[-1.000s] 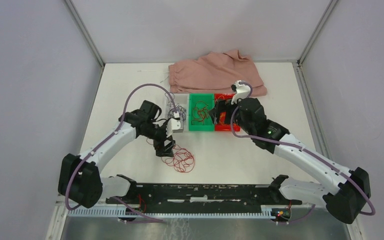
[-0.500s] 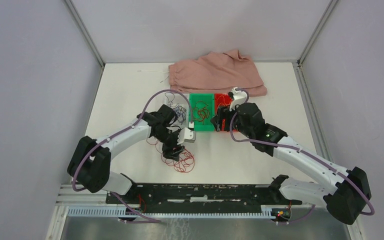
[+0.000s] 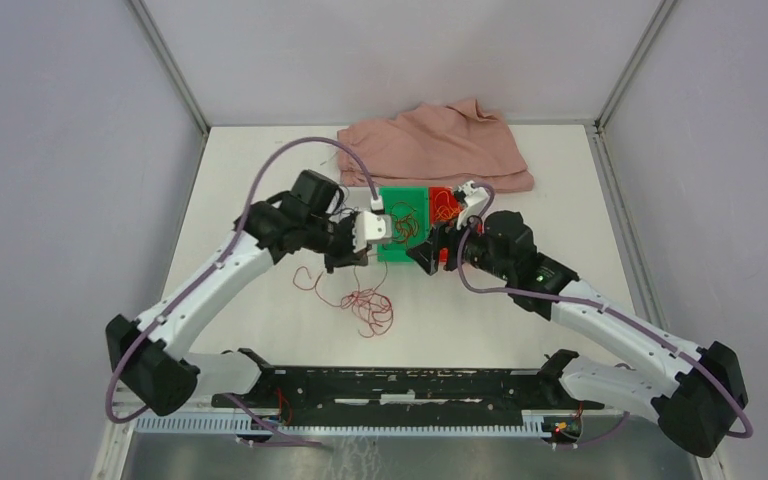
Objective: Untangle the cables
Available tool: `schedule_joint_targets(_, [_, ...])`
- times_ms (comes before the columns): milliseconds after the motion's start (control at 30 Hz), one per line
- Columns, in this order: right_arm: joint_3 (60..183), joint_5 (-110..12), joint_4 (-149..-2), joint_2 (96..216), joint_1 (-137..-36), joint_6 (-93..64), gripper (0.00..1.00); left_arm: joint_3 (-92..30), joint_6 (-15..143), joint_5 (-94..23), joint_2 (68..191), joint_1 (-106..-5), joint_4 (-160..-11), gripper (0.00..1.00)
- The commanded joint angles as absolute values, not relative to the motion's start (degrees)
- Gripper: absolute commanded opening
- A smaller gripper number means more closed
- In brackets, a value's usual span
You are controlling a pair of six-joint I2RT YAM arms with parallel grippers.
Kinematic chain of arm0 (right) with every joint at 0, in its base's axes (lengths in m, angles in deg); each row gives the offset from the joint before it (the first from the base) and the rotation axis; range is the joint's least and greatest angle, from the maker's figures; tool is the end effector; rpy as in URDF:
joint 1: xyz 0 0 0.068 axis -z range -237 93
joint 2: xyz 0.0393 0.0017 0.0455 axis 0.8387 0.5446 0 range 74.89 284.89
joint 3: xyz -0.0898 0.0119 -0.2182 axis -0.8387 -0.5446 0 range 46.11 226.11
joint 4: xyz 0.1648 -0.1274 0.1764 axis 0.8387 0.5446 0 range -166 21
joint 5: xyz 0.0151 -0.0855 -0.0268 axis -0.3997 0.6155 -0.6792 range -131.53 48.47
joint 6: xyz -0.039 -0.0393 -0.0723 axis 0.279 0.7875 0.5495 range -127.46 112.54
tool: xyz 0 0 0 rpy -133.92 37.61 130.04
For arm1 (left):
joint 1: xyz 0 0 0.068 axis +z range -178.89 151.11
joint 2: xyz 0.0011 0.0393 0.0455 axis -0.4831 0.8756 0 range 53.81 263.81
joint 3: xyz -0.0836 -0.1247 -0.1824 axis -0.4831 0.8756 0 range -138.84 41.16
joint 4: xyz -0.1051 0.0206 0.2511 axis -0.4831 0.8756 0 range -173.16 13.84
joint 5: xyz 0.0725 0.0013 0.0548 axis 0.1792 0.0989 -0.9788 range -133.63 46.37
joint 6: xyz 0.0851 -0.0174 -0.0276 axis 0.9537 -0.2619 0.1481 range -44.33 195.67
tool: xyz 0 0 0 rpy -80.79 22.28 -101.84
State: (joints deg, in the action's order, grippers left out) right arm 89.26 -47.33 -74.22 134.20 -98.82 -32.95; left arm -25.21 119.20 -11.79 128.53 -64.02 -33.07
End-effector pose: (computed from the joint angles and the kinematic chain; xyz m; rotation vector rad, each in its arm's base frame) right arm 0.2300 0.2167 0.2460 -0.3539 1.9521 0.8827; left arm 0.2194 -0.2071 0.2314 1.7273 1.7923 -0.6545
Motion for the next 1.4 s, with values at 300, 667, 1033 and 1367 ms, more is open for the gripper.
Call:
schedule_joint_targets(300, [92.35, -62.0, -93.76, 137.52, -104.74, -32.54, 0.8, -45.8, 104.23, -10.6, 120.0, -64.13, -22.02, 0.03])
schedule_joint_targets(667, [94.9, -47.13, -96.24, 143.57, -110.66, -33.25, 0.69, -56.79, 105.29, -5.68, 121.26, -64.18, -16.18, 0.03])
schedule_joint_targets(1033, [96.37, -34.2, -100.31, 148.14, -114.1, -33.2, 0.65, -67.14, 105.95, 2.76, 122.51, -64.15, -10.65, 0.03])
schedule_joint_targets(1367, [98.1, -31.35, -101.11, 152.17, -116.03, -32.36, 0.66, -85.46, 101.02, 8.75, 128.3, -64.13, -12.6, 0.03])
